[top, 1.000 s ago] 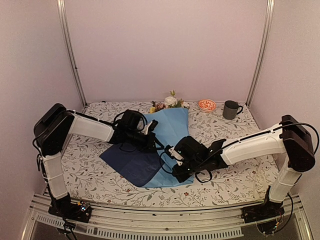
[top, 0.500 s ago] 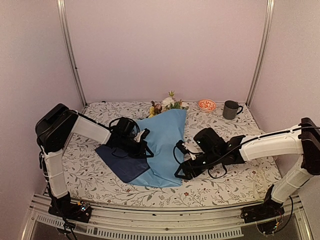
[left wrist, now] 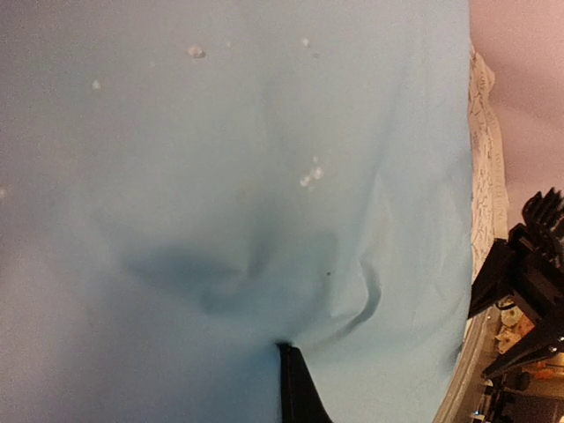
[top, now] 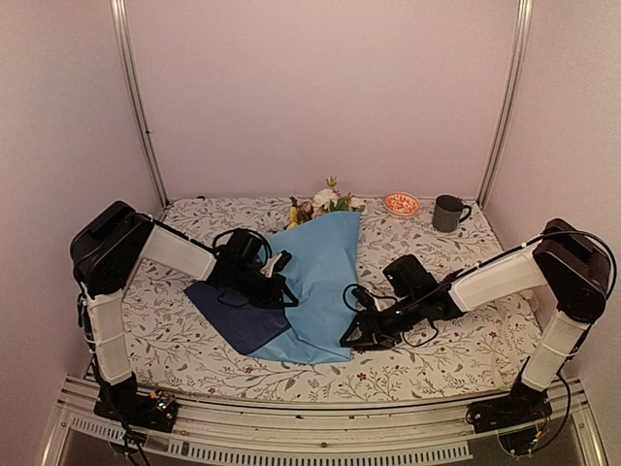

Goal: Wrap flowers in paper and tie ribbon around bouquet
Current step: Adjust the two-thirds folded wrapping paper at the center of the board, then pick up the two-thirds-folded wrapping paper from the center of the board.

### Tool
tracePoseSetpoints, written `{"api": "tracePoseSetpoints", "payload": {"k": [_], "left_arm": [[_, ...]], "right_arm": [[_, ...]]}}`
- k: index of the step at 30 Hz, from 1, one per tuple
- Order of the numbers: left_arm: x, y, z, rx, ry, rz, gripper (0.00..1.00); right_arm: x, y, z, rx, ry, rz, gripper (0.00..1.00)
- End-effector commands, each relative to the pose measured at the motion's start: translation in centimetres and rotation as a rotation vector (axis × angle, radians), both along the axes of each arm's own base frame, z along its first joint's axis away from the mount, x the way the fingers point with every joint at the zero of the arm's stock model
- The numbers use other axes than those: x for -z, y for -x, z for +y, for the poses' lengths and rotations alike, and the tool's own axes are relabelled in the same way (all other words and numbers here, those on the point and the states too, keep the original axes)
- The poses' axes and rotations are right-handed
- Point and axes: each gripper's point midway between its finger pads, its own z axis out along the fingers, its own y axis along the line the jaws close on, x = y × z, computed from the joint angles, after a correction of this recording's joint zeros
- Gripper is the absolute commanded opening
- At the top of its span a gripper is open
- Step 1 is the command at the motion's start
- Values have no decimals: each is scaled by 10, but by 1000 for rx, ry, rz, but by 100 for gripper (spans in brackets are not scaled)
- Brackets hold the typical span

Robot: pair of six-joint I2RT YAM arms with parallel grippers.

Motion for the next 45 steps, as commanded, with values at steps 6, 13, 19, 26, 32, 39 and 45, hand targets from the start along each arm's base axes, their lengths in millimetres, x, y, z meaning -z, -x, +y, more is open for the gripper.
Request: {"api": "tracePoseSetpoints", "payload": {"k": [6,13,19,26,32,39,45], "left_arm": [[23,11,12,-1,-51,43,0],[19,14,8,11,-37,41,0],[11,30,1,69,-22,15,0],[-3,31,-4,100,-16,-54,0],[-3,26,-5,102,-28,-67,0],[0,29,-5,88,-17,-45,0],[1,27,-3,63,-28,-42,0]], "right_arm": [[5,7,11,-5,-59,106,11],[15,17,0,18,-25,151,0],[9,43,-4,-23,-18,153,0],[3,54,-17,-6,58,144,34],[-40,6,-7,-12,199,-83,43],[-72,-10,68,-86,20,-50,14],[-19,-20,80,-26,166,107,0]]}}
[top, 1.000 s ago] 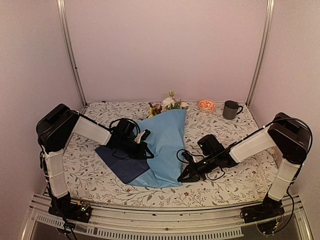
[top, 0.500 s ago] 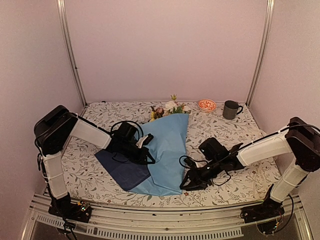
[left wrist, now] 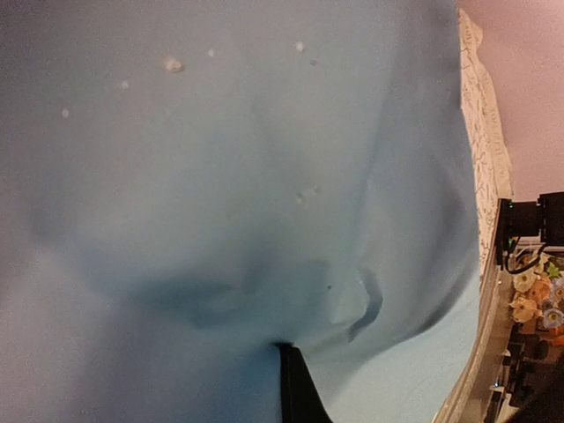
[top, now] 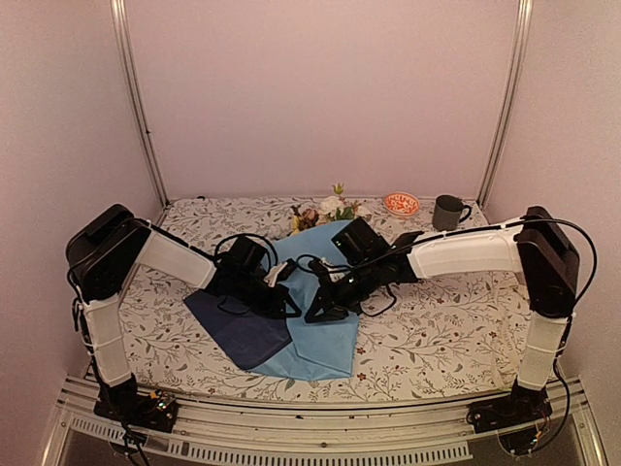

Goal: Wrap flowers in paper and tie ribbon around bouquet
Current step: Pick up the two-thirds-folded wrapping paper from the center of the board.

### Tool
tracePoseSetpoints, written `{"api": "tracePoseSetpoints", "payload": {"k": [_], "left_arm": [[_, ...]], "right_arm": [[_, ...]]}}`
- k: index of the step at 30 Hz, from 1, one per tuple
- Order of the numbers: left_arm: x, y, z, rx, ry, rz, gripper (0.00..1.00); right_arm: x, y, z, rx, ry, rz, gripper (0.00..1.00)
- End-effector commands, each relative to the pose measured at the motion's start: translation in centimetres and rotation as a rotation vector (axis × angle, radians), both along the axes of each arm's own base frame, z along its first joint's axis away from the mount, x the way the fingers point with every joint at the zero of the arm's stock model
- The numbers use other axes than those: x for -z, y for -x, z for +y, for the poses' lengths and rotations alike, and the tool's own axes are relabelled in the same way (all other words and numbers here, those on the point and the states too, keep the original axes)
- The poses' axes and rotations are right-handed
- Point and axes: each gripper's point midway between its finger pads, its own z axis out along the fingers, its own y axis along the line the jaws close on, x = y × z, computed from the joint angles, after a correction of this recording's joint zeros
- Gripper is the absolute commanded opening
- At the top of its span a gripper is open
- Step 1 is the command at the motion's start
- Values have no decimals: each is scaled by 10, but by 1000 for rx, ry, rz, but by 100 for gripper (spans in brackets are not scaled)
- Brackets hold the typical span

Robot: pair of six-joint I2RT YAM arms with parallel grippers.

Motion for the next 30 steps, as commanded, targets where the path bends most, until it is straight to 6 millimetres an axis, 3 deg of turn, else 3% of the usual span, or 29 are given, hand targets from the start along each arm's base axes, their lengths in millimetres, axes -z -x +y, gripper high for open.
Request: {"api": "tracePoseSetpoints", "payload": {"k": [1,4,9,11,13,16,18,22,26,30], "left_arm": [[0,-4,4,-30,-18,-6,0],[-1,-3,5,-37,-17,-3,0],[-6,-5,11,-68,-37,-19,0],[-10,-7,12,-66,-46,-33,9],[-18,-8,10,-55,-41,-47,24],[-47,-13,12,-54,-20,-104,43],[-67,-22,23,-91,-42,-158,51],[-91,-34,70,-245,-82,-186,59],[-80,-28,142,-486,-140,-155,72],[-77,-35,214,-713,-272,-187,96]], "right_arm": [[48,11,-4,38,137,175,0],[67,10,0,76,181,248,0],[112,-1,-19,146,415,216,0],[117,3,-20,141,429,225,0],[117,4,-20,152,440,218,0],[120,5,-19,166,447,237,0],[120,5,-17,179,452,230,0],[121,5,-18,181,457,225,0],[121,5,-17,161,450,209,0],[120,5,-16,137,446,180,0]]}}
